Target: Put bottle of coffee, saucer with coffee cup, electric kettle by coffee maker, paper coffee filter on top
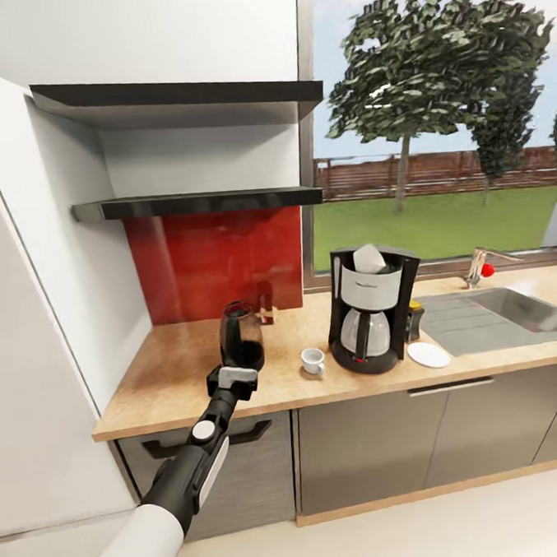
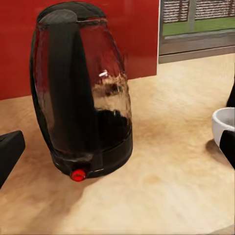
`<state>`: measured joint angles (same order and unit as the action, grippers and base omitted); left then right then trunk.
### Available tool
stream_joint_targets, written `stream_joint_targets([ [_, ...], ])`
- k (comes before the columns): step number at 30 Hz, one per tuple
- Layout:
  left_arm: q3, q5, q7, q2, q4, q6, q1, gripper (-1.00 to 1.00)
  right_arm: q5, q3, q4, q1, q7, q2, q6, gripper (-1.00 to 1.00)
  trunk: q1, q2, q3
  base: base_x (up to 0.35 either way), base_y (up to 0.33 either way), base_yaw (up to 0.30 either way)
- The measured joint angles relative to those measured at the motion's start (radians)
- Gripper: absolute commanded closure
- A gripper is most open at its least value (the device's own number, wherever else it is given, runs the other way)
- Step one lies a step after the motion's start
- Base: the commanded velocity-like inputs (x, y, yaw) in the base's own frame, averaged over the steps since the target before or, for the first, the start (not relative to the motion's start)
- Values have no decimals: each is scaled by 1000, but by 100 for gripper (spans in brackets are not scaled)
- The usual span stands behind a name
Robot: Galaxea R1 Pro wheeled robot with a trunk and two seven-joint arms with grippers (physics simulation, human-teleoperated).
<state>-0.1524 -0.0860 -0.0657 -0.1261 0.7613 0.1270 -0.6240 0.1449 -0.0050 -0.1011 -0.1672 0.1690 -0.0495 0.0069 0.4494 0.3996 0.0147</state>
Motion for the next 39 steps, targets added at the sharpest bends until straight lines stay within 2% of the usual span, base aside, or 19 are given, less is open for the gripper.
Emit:
stream_joint_targets([
  [5,3,1,-27,5,-2,3,2,-100,0,0,0,0,0,-3,0,-100,0,0,0,246,0,-1],
  [12,4,2,-76,9,-2,8,4,-100,0,0,0,0,0,-4,0,-100,0,0,0,36,0,0],
  [20,5,5,-83,9,-4,4,5,-100,0,0,1,0,0,-4,0,-100,0,0,0,193,0,0],
  [39,5,6,-83,9,-5,1,6,-100,0,0,1,0,0,-4,-1,-100,0,0,0,60,0,0],
])
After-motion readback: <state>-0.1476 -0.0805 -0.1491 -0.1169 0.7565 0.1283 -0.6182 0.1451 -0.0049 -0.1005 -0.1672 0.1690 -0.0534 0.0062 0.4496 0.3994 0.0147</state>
